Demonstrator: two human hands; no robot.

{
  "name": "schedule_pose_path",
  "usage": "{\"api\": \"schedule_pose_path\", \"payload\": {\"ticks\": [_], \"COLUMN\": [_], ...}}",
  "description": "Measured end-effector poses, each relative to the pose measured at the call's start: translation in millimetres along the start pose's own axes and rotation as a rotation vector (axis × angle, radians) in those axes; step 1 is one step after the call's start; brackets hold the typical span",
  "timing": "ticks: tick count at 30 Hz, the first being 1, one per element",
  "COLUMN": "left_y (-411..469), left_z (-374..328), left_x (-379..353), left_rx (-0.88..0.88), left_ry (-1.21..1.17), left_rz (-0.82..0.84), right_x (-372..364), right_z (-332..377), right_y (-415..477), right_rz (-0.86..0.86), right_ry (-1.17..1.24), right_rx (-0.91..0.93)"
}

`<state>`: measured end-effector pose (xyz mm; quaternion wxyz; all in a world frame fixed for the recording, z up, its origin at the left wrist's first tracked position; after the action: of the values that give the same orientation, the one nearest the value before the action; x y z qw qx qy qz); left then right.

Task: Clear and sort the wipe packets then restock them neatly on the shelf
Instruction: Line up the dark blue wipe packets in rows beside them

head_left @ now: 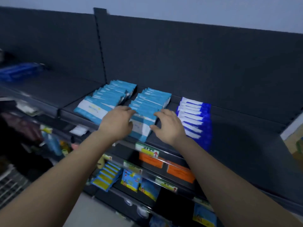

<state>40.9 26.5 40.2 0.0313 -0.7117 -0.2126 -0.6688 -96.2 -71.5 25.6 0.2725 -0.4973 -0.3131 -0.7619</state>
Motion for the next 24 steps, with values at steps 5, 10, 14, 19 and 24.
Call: {"api": "schedule_pose_path", "payload": {"ticks": [5, 10, 14, 19, 24], "left_y": [-66.0, -153.5, -219.6, -289.1, -344.4], "left_z": [122.7, 248.8, 341.7, 436.1, 514.1], "left_x": [32.6, 63.0, 85.8, 112.6, 127.3], "left_rx": [0.266, 0.481, 0.607, 0.752, 0.889], "left_ry": [0.203, 0.275, 0.346, 0.381, 0.411], "left_rz": [0.018, 0.052, 0.082, 0.081, 0.103], "right_x": [-42.1, -100.4, -147.4, -197.5, -233.9], "right_z": [128.5, 269.5, 373.4, 488.8, 579.6], "right_y": [28.3, 39.9, 43.6, 50.3, 58.6], "right_rz": [0.072, 0.163, 0.247, 0.333, 0.402], "right_ry": [0.001, -0.006, -0.025, -0.03, -0.03], "right_rx": [0.257, 0.439, 0.556, 0.682, 0.803]}}
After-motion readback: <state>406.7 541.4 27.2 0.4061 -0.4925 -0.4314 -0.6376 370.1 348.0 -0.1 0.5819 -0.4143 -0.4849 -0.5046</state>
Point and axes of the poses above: each hand's wrist, its own y-axis towards the middle knuckle, its own x-axis out of the back of the hand, z = x × y, the point moved 5 cm from there along y, towards the middle knuckle, and after that the axes turned 2 degrees about -z, right-handed, at the moved point
